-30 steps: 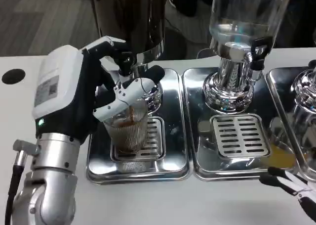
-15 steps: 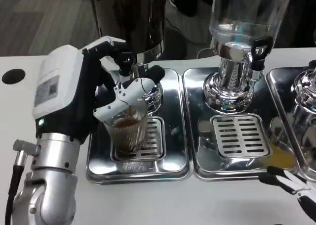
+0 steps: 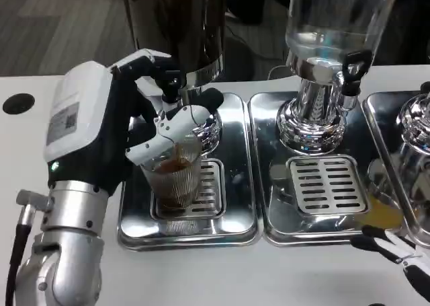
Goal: Grasp the cup under the faucet to collect the drink, then remove the cup.
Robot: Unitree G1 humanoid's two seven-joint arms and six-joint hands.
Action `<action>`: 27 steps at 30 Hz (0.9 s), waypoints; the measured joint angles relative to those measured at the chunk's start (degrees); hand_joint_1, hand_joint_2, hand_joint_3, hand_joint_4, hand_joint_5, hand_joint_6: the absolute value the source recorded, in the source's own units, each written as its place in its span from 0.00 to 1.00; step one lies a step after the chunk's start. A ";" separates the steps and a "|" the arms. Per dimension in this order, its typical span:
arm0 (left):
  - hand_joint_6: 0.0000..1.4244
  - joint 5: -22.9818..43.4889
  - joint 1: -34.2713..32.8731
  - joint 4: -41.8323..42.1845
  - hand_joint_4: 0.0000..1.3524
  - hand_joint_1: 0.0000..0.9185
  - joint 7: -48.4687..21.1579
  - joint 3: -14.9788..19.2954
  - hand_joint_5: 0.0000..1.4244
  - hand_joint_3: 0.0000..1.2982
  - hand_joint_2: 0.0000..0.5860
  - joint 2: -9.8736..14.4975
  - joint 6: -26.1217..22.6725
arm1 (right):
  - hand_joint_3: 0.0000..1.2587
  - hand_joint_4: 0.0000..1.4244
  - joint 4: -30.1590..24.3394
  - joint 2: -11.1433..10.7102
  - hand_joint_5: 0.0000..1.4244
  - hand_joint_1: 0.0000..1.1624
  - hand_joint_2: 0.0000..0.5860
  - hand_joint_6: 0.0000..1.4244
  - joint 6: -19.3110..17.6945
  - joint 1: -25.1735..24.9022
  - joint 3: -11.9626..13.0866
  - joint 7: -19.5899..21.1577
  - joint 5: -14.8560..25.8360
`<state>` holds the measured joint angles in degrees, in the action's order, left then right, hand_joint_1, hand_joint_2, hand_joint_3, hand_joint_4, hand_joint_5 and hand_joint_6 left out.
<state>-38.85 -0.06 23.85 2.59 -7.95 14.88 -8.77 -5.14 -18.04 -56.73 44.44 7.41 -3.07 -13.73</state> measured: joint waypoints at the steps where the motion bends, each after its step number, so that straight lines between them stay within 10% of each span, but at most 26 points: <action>1: 0.54 0.06 -0.01 -0.04 0.35 0.09 0.01 0.10 0.57 0.39 0.13 0.00 0.07 | 0.19 0.09 0.00 0.00 0.08 0.47 0.72 0.03 0.01 0.00 -0.07 0.00 -0.03; 7: 0.54 0.36 -0.04 -0.21 0.34 0.09 0.02 0.56 0.57 0.39 0.13 0.00 0.44 | 0.19 0.09 0.00 0.01 0.08 0.47 0.72 0.03 0.14 0.01 -0.24 0.00 -0.26; 14: 0.53 2.75 0.16 -0.33 0.05 0.07 0.35 1.84 0.52 0.13 0.11 -0.01 3.09 | 0.19 0.09 -0.01 0.00 0.08 0.47 0.72 0.03 0.38 -0.11 -0.77 0.00 -0.51; 23: 0.53 5.90 1.15 -0.11 0.04 0.06 3.64 6.21 0.52 0.11 0.11 -0.47 8.39 | 0.19 0.09 -0.10 0.00 0.09 0.47 0.72 0.03 1.01 -0.24 -1.30 -0.01 -0.51; 27: 0.39 4.15 5.57 2.61 0.09 0.05 4.51 7.32 0.33 0.15 0.11 -0.81 8.60 | 0.19 0.09 -0.41 0.01 0.10 0.47 0.72 0.03 1.51 -0.24 -1.57 -0.13 0.32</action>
<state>-34.70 5.50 26.46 7.10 -0.63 14.07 -0.17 -5.54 -18.03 -55.23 44.20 5.84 -3.20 -13.40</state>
